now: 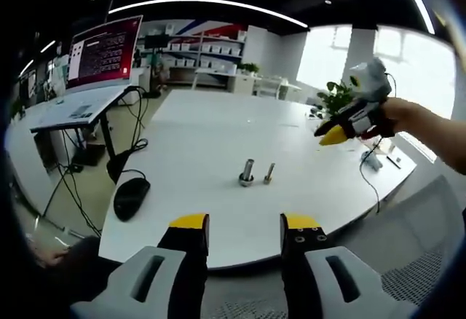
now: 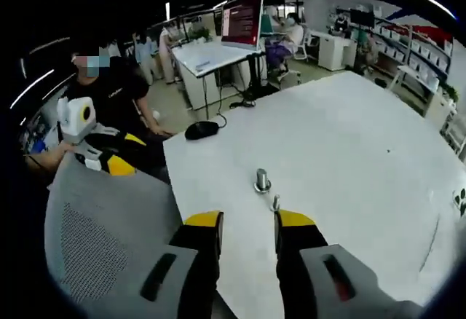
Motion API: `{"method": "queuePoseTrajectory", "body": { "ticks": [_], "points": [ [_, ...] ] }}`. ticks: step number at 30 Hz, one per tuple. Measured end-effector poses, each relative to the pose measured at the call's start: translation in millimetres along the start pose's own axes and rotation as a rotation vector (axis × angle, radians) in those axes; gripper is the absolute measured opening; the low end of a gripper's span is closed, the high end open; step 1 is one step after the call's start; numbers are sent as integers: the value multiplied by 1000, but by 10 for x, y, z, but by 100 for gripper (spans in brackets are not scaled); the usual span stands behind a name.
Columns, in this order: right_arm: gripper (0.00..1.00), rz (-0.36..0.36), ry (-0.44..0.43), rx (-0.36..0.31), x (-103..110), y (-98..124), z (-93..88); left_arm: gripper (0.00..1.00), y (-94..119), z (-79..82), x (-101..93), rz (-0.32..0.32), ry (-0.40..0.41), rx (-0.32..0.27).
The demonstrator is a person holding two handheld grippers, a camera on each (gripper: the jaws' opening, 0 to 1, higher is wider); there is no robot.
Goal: Place the washer onto the threaded stud by aligning its center hole with the stud, sliding it down to the base, and recovering from edge contact or off-axis alignment until the washer reaches the visible bottom stop.
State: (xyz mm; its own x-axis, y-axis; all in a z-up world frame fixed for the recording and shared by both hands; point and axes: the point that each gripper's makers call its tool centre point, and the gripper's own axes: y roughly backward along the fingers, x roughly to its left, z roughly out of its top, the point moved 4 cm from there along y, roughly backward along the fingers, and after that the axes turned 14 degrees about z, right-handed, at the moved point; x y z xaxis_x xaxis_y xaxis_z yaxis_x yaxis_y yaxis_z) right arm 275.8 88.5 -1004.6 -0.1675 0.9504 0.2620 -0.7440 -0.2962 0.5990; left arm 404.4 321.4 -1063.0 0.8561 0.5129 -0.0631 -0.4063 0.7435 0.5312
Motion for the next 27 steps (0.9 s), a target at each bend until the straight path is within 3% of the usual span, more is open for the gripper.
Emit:
{"method": "queuePoseTrajectory", "body": {
  "ticks": [4,7,11,19,22,27],
  "points": [
    [33,-64,-47,-77,100,376,-133,40,1,-3,-4,-5,-5,4],
    [36,-127,-103,-122,196,609,-387,42,0,-11,3,-10,-10,10],
    [37,-142,-181,-145,288,777,-715,44,5,-12,-15,-11,-17,16],
    [40,-172,-228,-142,402,952,-1154,45,-3,-33,-11,-14,-34,28],
    [40,-171,-253,-160,470,920,-1290,45,-1,-32,-16,-14,-33,28],
    [41,-205,-301,-112,541,800,-1519,46,16,-32,-28,-12,-31,26]
  ]
}}
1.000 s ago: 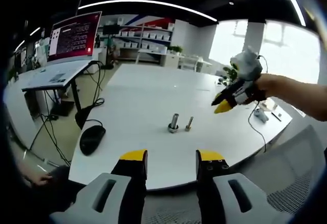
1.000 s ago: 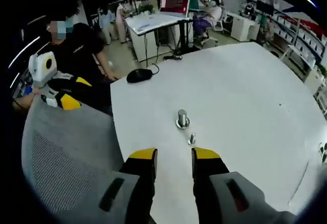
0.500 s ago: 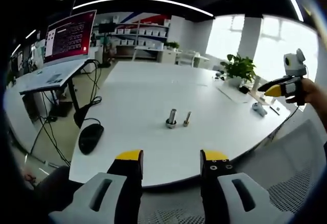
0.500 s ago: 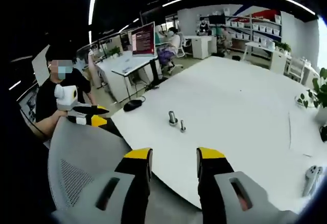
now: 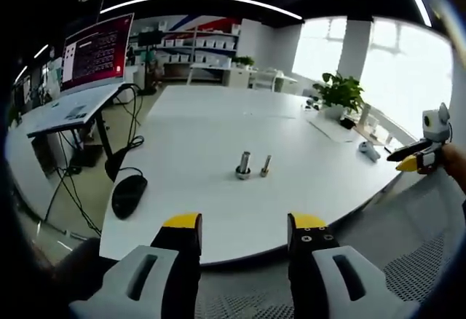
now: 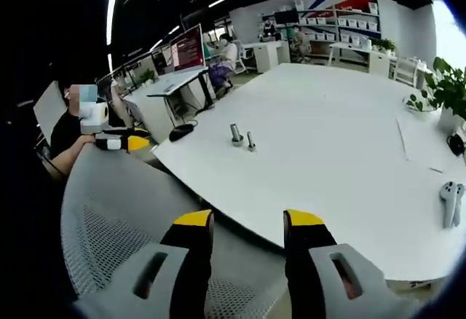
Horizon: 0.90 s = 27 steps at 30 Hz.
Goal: Place the washer onto the threaded stud by aligning its center hole with the stud, sliding it down to the base, and recovering from edge contact or off-axis alignment until the washer reaches the visible bottom stop.
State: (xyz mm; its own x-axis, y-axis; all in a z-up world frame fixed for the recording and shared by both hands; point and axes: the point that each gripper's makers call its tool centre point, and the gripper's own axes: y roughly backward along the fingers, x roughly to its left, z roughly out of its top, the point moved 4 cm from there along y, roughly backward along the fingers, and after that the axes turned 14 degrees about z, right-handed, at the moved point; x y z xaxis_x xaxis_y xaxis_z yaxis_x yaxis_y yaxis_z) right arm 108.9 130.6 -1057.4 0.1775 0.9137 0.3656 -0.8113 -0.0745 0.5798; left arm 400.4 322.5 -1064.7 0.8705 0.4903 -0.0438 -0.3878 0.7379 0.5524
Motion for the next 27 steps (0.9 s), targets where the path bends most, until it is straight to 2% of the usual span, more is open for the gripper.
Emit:
{"method": "queuePoseTrajectory", "body": {
  "ticks": [4,7,10,13,16,17,18,19,21,27],
  "points": [
    [41,15,-75,-57,56,-99,-36,46,-14,-9,16,2,-4,1],
    [41,-33,-128,-127,-7,-34,-2,46,-5,-11,17,3,0,-2],
    [41,6,-187,-130,34,-77,-62,46,-13,-18,6,0,-9,2],
    [39,15,-198,-134,-2,-109,-52,46,-31,-29,41,1,-4,1],
    [37,1,-213,-93,-15,-116,-97,45,-10,-11,3,1,-10,5],
    [37,6,-220,-23,2,-124,-181,45,-10,-14,3,2,-11,5],
    [37,23,-218,-4,26,-139,-197,45,-27,-34,26,1,-12,5],
    [37,18,-209,-30,47,-148,-156,45,-19,-29,20,1,-11,4],
    [37,18,-211,-30,38,-140,-154,45,-3,-13,2,2,-9,3],
    [37,42,-203,40,92,-177,-212,45,12,-5,-23,2,-11,4]
  ]
}}
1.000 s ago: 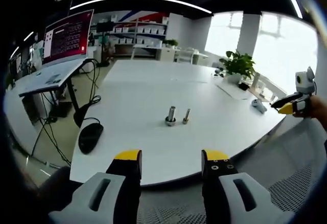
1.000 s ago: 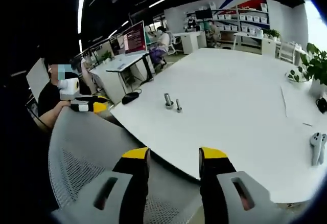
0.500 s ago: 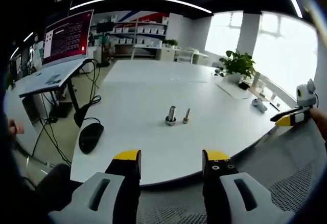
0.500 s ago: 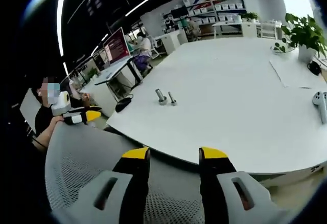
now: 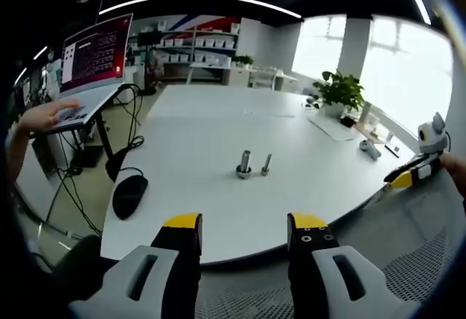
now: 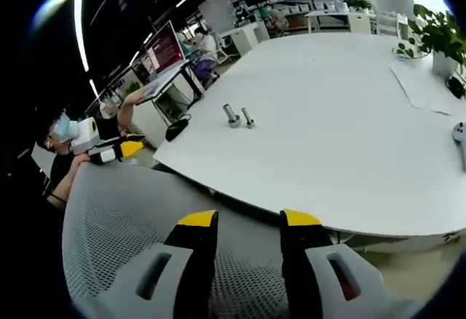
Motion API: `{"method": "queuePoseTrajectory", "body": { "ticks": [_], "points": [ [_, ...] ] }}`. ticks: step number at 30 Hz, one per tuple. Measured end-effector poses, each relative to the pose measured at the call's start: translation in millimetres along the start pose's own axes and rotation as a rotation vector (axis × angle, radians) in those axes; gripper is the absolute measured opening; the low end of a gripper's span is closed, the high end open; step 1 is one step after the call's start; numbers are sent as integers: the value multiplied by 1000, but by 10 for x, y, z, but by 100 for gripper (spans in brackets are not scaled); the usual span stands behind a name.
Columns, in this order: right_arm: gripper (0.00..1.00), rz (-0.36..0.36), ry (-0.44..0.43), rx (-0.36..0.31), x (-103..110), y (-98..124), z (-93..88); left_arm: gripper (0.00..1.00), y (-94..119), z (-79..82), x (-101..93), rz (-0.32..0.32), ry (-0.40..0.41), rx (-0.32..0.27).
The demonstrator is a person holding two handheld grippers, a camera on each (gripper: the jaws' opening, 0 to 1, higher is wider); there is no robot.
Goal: Place the washer onto the threaded stud by aligning its center hole with the stud, sliding it down to the base, and recovering from edge contact or off-axis alignment until the washer reaches the visible bottom stop.
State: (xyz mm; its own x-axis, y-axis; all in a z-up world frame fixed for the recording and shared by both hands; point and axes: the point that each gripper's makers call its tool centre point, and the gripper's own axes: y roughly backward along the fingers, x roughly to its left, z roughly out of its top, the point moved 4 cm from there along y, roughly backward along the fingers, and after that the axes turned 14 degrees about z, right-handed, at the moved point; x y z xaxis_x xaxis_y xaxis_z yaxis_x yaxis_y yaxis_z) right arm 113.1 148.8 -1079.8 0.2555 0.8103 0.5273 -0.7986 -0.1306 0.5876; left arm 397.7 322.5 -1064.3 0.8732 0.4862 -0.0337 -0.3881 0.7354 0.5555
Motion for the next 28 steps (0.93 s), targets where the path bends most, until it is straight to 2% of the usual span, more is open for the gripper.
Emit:
{"method": "queuePoseTrajectory", "body": {
  "ticks": [2,7,13,28],
  "points": [
    [37,6,12,23,8,-7,-21,45,-27,-27,46,0,-1,1],
    [37,28,3,22,1,-13,-23,46,-2,-1,7,0,2,-1],
    [37,50,9,77,20,-54,-64,45,-28,-8,39,2,6,-2],
    [35,41,9,75,21,-50,-76,45,-11,5,34,4,17,-12]
  ]
}}
